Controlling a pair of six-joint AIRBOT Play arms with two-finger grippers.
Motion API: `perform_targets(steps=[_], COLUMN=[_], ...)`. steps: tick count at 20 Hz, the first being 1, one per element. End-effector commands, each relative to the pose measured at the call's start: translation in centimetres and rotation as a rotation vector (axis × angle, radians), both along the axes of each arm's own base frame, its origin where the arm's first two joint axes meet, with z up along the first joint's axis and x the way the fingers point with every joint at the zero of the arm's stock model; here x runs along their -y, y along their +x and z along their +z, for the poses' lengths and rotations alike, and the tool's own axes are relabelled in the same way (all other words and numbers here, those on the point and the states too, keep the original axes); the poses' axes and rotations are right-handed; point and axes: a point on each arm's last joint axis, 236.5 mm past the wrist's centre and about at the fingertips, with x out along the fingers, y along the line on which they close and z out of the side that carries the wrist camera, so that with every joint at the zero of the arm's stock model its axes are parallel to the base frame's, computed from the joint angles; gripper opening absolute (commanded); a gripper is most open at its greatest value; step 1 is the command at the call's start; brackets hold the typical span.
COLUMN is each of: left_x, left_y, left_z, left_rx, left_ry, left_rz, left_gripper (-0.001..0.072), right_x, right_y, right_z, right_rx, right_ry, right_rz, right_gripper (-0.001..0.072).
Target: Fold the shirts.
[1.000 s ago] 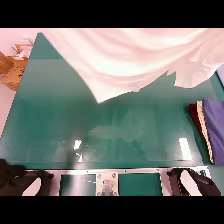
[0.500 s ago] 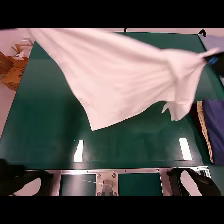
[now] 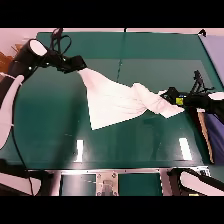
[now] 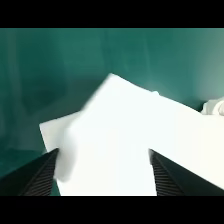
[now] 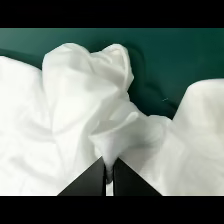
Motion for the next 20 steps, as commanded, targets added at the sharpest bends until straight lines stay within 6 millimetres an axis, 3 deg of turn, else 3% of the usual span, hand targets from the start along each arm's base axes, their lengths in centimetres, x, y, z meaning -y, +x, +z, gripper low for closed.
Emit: perform_targets(steps=[1,2,3,4,6,8,9,11,13,16,17,18,19,20], left_x=[-0.7,-1.4,-2.3,-3.0,-4.0,-5.2,-5.6,-6.3,-7.0,-6.5,-5.7,-4.7,-3.9,-3.2], left_y=[-2.0,-3.3,-5.0,-6.6,-9.0,-10.6,-11.6,-14.6,-18.1,-22.3,-23.1,-23.7,-24.1,-24.4], left_z=[-0.8,-0.3,0.4,0.8,2.4,4.2,5.1,5.8,4.3,-0.9,-2.6,-4.4,-6.1,-7.7], left_rx=[-0.147,-0.193,-0.245,-0.282,-0.314,-0.292,-0.28,-0.273,-0.294,-0.342,-0.355,-0.378,-0.405,-0.43], left_ry=[-0.033,-0.027,-0.015,0.0,0.027,0.096,0.117,0.143,0.164,0.086,0.029,-0.042,-0.106,-0.167], left_rz=[-0.012,-0.04,-0.08,-0.127,-0.158,-0.151,-0.142,-0.132,-0.105,-0.005,0.027,0.061,0.101,0.142], left_gripper=[0.0642,0.0568,0.0247,0.0028,0.0022,0.0021,0.0021,0.0021,0.0022,0.0024,0.007,0.0437,0.0693,0.0636], right_x=[0.8,0.9,0.9,0.7,0.5,0.3,0.4,0.9,1.7,2.4,2.4,2.4,2.4,2.4], right_y=[1.9,2.2,2.3,2.4,2.4,2.1,1.8,1.3,1.2,1.1,1.1,1.1,1.1,1.1], right_z=[-0.2,0.7,1.5,2.2,3.0,3.0,2.8,2.5,2.5,2.5,2.5,2.5,2.5,2.5], right_rx=[0.022,0.037,0.044,0.049,0.057,0.049,0.039,0.021,0.016,0.013,0.013,0.013,0.014,0.014], right_ry=[-0.017,-0.015,-0.006,0.002,0.011,0.011,0.003,0.001,0.005,0.009,0.009,0.009,0.01,0.011], right_rz=[0.012,0.027,0.042,0.058,0.081,0.097,0.105,0.113,0.098,0.083,0.082,0.082,0.081,0.08], right_gripper=[0.002,0.0062,0.0185,0.0279,0.0317,0.0338,0.0409,0.0433,0.0432,0.0432,0.0432,0.0432,0.0432,0.0432])
